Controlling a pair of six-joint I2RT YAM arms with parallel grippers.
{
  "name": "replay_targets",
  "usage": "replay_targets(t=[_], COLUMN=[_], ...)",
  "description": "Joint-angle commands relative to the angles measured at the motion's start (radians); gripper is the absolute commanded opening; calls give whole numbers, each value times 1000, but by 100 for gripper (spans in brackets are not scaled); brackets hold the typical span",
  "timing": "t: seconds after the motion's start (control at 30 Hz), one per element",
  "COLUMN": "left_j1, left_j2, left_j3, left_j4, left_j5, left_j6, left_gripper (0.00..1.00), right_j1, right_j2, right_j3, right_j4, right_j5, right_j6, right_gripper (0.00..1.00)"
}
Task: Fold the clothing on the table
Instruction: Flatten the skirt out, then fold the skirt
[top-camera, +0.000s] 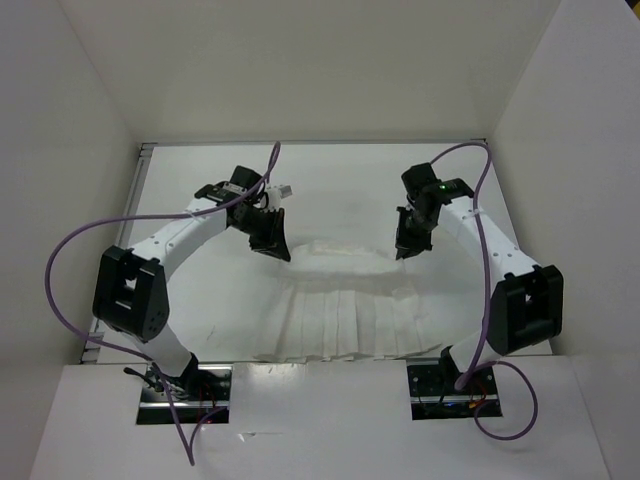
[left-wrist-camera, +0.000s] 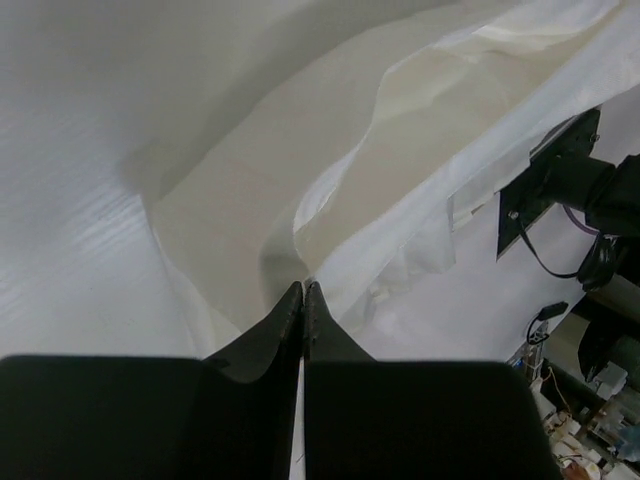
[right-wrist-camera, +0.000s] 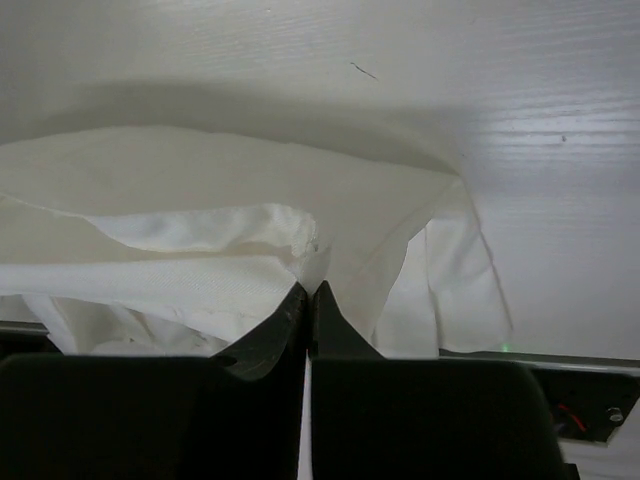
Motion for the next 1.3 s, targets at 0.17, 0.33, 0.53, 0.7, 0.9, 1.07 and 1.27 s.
replay_targets(t=[0.17, 0.33, 0.53, 0.7, 0.9, 1.07, 1.27], left_j1=[89, 152, 152, 134, 98, 68, 68], left_j2=[274, 477, 321, 230, 255, 254, 77], left_j3=[423, 975, 583, 231, 88, 97, 148], left_j4=[57, -60, 103, 135, 125, 36, -52], left_j5=[-192, -134, -88, -103, -121, -198, -266], left_j6=[-33, -33, -33, -24, 5, 14, 23], left_gripper=[2, 2, 2, 2, 5, 30, 62], right_j1=[-37, -65, -55, -46, -28, -5, 4], right_j2=[177, 343, 238, 129, 139, 115, -16], right_j3=[281, 614, 425, 151, 12, 2, 125], right_j4=[111, 173, 214, 193, 98, -40, -82], right_j5=[302, 356, 263, 150, 73, 111, 108], right_j6=[36, 23, 4, 4, -7, 45, 107], right_gripper=[0, 0, 0, 0, 17, 44, 44])
